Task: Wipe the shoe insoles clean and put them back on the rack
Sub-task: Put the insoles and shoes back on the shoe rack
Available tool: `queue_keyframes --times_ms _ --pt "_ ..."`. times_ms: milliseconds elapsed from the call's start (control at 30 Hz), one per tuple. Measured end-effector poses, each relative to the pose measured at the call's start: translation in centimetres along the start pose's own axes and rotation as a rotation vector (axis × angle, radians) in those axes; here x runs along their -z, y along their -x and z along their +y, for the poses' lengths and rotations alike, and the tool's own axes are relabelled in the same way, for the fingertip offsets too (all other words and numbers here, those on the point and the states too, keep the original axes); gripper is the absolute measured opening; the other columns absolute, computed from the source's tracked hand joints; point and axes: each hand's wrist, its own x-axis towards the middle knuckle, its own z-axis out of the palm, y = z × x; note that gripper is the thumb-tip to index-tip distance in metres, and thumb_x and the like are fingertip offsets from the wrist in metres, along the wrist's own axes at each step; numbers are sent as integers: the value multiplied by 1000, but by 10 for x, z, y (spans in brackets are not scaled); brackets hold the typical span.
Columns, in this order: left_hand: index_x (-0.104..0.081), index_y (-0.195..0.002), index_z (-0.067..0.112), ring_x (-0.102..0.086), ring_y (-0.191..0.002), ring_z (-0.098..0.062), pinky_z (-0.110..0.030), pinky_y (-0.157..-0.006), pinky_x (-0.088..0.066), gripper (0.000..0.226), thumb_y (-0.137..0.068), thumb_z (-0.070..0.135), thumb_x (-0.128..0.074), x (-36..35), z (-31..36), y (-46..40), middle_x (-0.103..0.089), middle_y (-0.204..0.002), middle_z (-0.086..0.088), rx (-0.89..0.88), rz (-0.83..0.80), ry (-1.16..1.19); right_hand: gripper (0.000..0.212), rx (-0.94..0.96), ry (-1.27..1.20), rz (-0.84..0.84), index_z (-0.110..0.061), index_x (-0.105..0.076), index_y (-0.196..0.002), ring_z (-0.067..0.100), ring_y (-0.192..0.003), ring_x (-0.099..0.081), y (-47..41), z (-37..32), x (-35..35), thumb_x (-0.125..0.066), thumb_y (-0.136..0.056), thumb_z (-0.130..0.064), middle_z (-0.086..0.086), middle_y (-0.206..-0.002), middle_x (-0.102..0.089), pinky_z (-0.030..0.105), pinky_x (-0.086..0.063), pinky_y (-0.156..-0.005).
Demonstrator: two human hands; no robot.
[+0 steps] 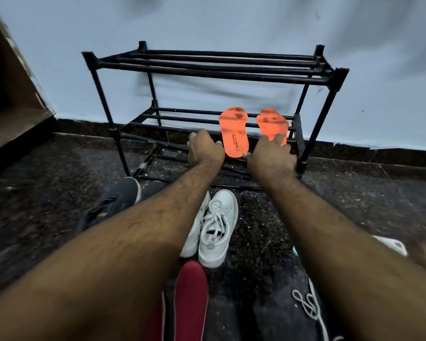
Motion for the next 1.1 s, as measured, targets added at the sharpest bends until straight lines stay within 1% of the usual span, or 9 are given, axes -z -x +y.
queue_keyframes --times_ms 133,333,433,533,667,800,933,967,1100 --pt "-59 -115 6 -53 -116 -29 -32 -88 -43 30 -91 22 -67 52 -10 46 -52 -124 -12 -3 -7 35 54 -6 -11 -18 -11 -47 -135 37 -124 -49 54 -13 18 -61 -95 -45 15 -139 -44 47 -45 -93" --pt "-57 -122 5 -52 -117 -34 -39 -93 -44 35 -90 19 -64 110 -54 148 -54 -126 -17 -98 -30 -2 50 21 -69 11 -11 -49 -131 37 -123 -50 152 -28 20 -60 -95 -44 14 -134 -47 47 -46 -94" --pt "-59 -112 3 -55 -108 -36 -38 -82 -41 29 -87 17 -64 127 -88 194 -58 -117 -20 -28 -28 22 51 19 -99 -14 -11 -50 -130 36 -122 -52 197 -31 4 -62 -94 -45 14 -134 -48 47 -48 -92" --pt "-58 -110 3 -56 -106 -36 -39 -82 -43 28 -86 16 -64 142 -123 229 -57 -114 -20 63 -52 17 53 11 -144 -107 -11 -48 -135 36 -124 -51 238 -37 -17 -60 -95 -43 15 -136 -47 48 -47 -95" --pt "-52 -121 6 -53 -116 -39 -42 -95 -47 43 -85 23 -69 148 -172 267 -51 -124 -22 220 -182 -92 43 22 -148 -191 -13 -49 -133 36 -123 -52 294 -41 -61 -56 -97 -36 14 -134 -48 47 -48 -94" --pt "-40 -139 7 -45 -129 -42 -43 -103 -41 71 -84 35 -75 144 -220 300 -43 -137 -24 337 -315 -240 54 18 -96 -346 -11 -47 -135 34 -126 -49 342 -36 -106 -61 -94 -43 13 -135 -45 46 -47 -96" --pt "-24 -151 3 -40 -135 -39 -42 -106 -41 104 -76 50 -80 130 -237 305 -34 -146 -26 438 -406 -338 63 -10 -57 -369 -12 -41 -138 33 -125 -49 361 -32 -135 -61 -93 -50 13 -135 -42 46 -47 -95" --pt "-24 -151 2 -41 -135 -39 -42 -105 -42 108 -75 53 -80 125 -237 303 -34 -147 -26 462 -400 -339 62 -17 -56 -360 -12 -41 -137 33 -124 -50 363 -33 -139 -59 -93 -51 13 -134 -42 46 -48 -93" --pt "-27 -150 -1 -43 -133 -38 -47 -102 -46 101 -79 54 -73 106 -238 296 -34 -148 -25 525 -340 -325 58 -4 -24 -327 -10 -37 -142 33 -120 -50 365 -37 -152 -45 -100 -50 13 -132 -42 47 -51 -85"
